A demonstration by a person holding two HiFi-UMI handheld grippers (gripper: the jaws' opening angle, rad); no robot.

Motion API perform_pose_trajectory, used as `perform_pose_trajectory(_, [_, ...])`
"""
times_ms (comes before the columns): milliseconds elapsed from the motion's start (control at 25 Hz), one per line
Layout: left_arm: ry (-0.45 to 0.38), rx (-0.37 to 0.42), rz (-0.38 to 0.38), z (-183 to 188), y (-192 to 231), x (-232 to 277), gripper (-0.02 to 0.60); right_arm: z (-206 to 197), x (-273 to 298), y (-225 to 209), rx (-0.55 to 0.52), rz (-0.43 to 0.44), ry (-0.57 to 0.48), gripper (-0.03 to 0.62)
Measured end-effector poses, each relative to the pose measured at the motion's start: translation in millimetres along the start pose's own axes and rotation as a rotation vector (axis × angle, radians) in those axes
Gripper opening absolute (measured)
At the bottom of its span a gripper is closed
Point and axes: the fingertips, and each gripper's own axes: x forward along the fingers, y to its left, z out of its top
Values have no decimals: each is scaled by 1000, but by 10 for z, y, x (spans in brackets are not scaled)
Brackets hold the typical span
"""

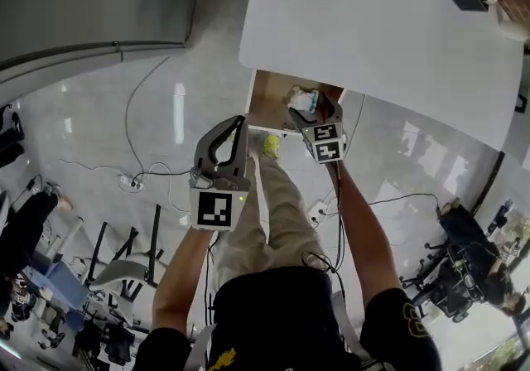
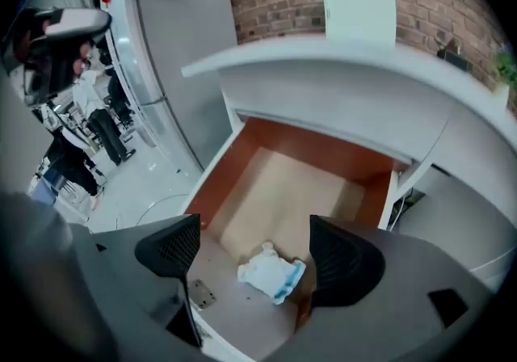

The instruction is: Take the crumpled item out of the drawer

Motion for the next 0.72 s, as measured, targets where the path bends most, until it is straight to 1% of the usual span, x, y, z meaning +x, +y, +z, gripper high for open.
perform_pose_trajectory(80, [18, -24, 20, -183, 62, 29, 17, -207, 256, -87, 33, 4, 62, 436])
perform_pose_trajectory(200, [45, -71, 50, -432, 142, 33, 17, -439, 561, -159, 28, 2, 128, 434])
perform_pose_trajectory(320, [75, -79, 59, -638, 150, 9, 17, -655, 773, -208, 24, -10, 188, 434])
perform_pose_trajectory(400, [97, -92, 64, -765, 145, -16, 17, -881, 897, -238, 27, -18, 261, 434])
perform_pose_trajectory(480, [117, -95, 68, -890, 145, -40, 17, -1069, 1017, -248, 43, -3, 339, 433])
perform_pose_trajectory(560, [120, -102, 77, -972, 151, -47, 17, -1114, 1108, -276, 66, 11, 380, 430])
perform_pose_trajectory(600, [119, -112, 84, -998, 155, -52, 17, -1089, 1131, -332, 61, -18, 378, 412])
perform_pose_trajectory(640, [121, -122, 90, -1019, 156, -60, 17, -1038, 1143, -393, 34, -61, 366, 352])
perform_pose_trajectory(680, [128, -128, 93, -1037, 152, -70, 17, -983, 1151, -429, -10, -96, 353, 234])
perform_pose_trajectory(720, [137, -128, 93, -1050, 143, -79, 17, -954, 1155, -433, -59, -112, 350, 193])
